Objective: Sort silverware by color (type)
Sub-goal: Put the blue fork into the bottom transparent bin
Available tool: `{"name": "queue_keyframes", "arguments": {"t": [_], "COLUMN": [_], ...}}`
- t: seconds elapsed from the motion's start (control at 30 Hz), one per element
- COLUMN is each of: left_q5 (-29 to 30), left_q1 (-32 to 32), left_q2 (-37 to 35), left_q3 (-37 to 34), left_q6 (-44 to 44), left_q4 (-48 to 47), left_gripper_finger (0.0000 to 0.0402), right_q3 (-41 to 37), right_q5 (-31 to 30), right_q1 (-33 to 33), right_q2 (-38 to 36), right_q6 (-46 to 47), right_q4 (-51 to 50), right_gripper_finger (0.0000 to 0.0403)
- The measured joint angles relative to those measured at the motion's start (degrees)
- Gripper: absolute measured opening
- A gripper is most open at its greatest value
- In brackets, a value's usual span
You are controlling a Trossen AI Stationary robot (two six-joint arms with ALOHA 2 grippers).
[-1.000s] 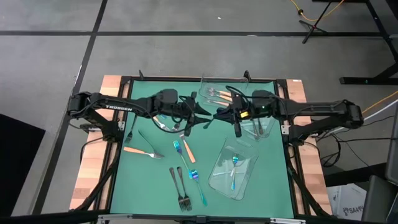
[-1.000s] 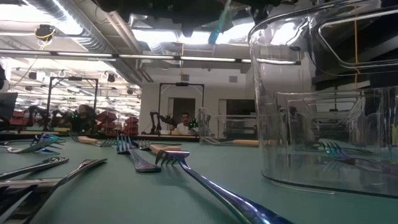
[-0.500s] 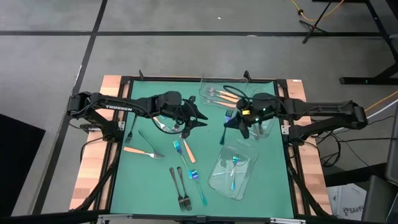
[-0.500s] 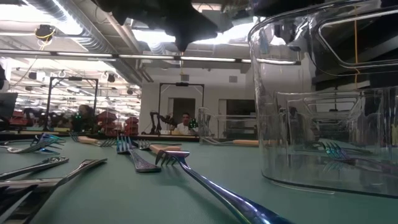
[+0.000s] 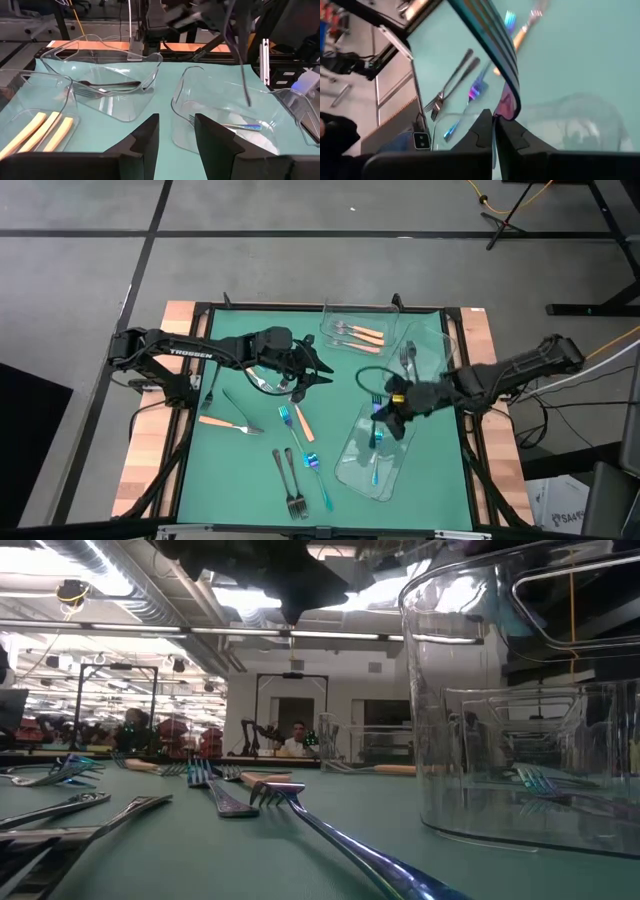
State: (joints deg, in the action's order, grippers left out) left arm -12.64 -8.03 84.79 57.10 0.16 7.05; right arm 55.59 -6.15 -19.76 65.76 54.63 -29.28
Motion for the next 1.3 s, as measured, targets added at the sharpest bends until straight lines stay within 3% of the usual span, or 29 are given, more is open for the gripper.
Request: {"name": "queue_keyframes", "arguments": {"t": [0.17,0.47,0.8,1.3], "left_q5": [-0.04,-0.04,0.12,0.15], "left_q1": [0.17,2.17,3.23,3.23], "left_q2": [-0.01,-0.01,-0.01,-0.02], "left_q3": [0.00,0.00,0.00,0.00], "left_q6": [-0.07,-0.02,0.00,0.00], "left_q4": [-0.79,-1.07,-1.20,-2.18], "left_gripper_finger": [0.0118,0.0118,0.0118,0.0118], "right_q3": [0.00,0.02,0.02,0.00], "right_q5": [-3.82,-4.40,0.17,-3.34], "right_q1": [-5.91,-9.26,-9.10,-9.10], "right_q2": [3.34,13.29,22.07,23.03], "right_q6": [11.82,20.08,21.71,21.60], "right_q4": [-2.73,-1.97,-0.50,-0.85], "right_gripper_finger": [0.0000,0.0000,0.0000,0.0000]}}
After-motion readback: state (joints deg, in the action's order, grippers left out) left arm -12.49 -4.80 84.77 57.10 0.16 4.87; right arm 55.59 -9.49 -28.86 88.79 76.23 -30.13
